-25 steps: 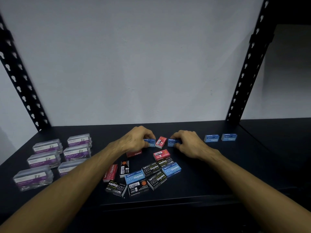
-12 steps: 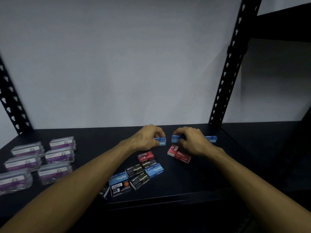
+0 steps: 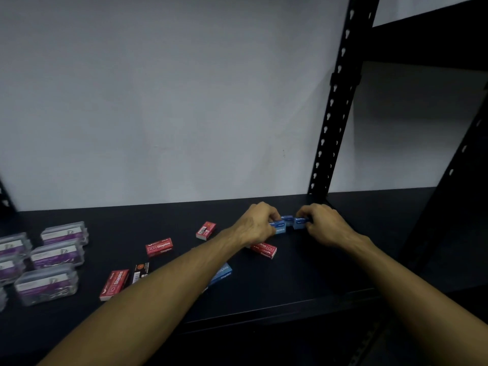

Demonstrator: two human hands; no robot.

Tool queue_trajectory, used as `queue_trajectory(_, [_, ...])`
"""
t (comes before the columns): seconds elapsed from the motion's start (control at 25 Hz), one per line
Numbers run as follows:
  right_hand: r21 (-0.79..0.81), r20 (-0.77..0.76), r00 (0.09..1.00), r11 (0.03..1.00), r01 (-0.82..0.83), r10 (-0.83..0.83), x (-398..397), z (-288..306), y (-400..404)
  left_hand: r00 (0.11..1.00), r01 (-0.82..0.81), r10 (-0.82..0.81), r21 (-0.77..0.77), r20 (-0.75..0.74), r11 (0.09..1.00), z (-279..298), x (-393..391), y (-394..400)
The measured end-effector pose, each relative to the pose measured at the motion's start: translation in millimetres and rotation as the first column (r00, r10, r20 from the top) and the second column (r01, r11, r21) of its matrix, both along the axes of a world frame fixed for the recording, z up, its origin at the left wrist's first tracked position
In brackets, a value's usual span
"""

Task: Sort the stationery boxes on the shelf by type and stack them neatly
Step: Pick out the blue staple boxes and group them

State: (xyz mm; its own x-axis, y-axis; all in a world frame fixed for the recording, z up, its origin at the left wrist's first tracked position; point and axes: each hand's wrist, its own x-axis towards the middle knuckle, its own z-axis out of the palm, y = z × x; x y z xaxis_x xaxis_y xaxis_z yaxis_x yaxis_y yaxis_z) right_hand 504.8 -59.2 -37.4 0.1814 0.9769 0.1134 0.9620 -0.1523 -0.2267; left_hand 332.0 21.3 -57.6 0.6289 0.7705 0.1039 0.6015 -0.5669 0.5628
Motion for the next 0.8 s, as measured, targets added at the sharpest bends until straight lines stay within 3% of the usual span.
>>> queue_trajectory(0.44, [-0.003, -0.092, 0.994, 0.998, 0.065, -0.065, 30, -28, 2, 1.000, -0.006, 0.007, 0.063, -0.026, 0.998, -23, 40, -7])
queue_trajectory(0.8, [0.037, -0.115, 0.993, 0.999, 0.015, -0.011, 39, -34, 5, 0.997, 0.041, -0.032, 0.123, -0.074, 0.992, -24, 46, -13])
